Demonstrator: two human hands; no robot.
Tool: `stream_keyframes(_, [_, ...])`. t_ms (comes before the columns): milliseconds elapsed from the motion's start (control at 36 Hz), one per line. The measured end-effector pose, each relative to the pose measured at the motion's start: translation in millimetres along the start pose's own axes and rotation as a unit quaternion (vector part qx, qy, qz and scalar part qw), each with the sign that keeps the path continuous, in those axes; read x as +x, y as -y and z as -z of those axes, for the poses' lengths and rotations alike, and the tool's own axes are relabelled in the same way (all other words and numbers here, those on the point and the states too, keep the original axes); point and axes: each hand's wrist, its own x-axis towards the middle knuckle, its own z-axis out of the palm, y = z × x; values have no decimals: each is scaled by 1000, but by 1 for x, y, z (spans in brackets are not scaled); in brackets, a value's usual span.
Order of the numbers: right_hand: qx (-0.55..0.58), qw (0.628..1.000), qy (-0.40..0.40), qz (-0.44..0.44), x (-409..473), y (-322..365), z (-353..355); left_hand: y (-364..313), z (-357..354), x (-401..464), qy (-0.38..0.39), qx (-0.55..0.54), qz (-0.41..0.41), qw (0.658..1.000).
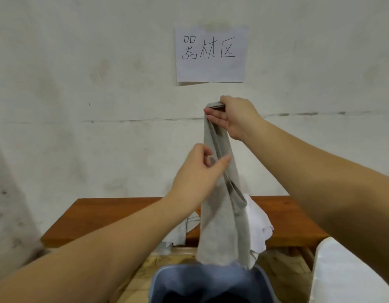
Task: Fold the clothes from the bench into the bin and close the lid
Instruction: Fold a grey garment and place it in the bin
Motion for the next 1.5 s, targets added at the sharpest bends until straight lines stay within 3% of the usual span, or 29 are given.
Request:
stream_keyframes(83, [7, 1000, 3, 5, -5, 5, -5, 7, -12, 2, 21, 23, 22, 999])
stream_keyframes(222, [22, 1000, 2, 19, -12, 14, -6, 27, -30, 1, 8, 111, -12, 994])
stream_keyframes(333, [29, 999, -7, 34, -15, 21, -4, 57, -43, 10, 19, 69, 82, 994])
stream_keyframes(472, [45, 997, -39, 57, -14, 33, 10, 88, -26, 25, 30, 195, 89, 976])
stream_keyframes(556, [12, 995, -74, 61, -12, 35, 27, 99, -4, 33, 29, 141, 88, 986])
stream_keyframes(667, [-87, 987, -127, 52, -12, 29, 53, 93, 34, 43, -44, 58, 102, 992])
stream_keyframes(778, [-215, 967, -131, 50, -11, 12, 70, 78, 70, 57, -100, -50, 99, 989])
stream_keyframes(889, [-338, 934, -102, 50, -16, -7, 79, 56, 91, 72, -99, -163, 99, 977])
stream_keyframes(1000, [-445, 894, -42, 37, -22, -26, 83, 35, 93, 79, -66, -185, 75, 978])
stream_keyframes(1167, [-614, 778, 110, -69, -36, -34, 80, 6, 81, 81, -12, -137, 48, 989])
stream_keyframes(1222, [-668, 730, 136, -49, -38, -37, 78, -1, 75, 82, 2, -111, 42, 993])
stream_keyframes(1250, [-668, 730, 143, -21, -38, -38, 77, -4, 72, 82, 8, -103, 41, 994])
stream_keyframes(1333, [-500, 843, 196, -7, -41, -41, 64, -11, 61, 84, 30, -68, 36, 997])
stream_keyframes(1361, [-457, 864, 212, -15, -42, -42, 58, -13, 58, 83, 37, -47, 34, 998])
stream_keyframes(1500, [-445, 873, 196, 33, -39, -52, 42, -15, 43, 77, 69, 42, 26, 996])
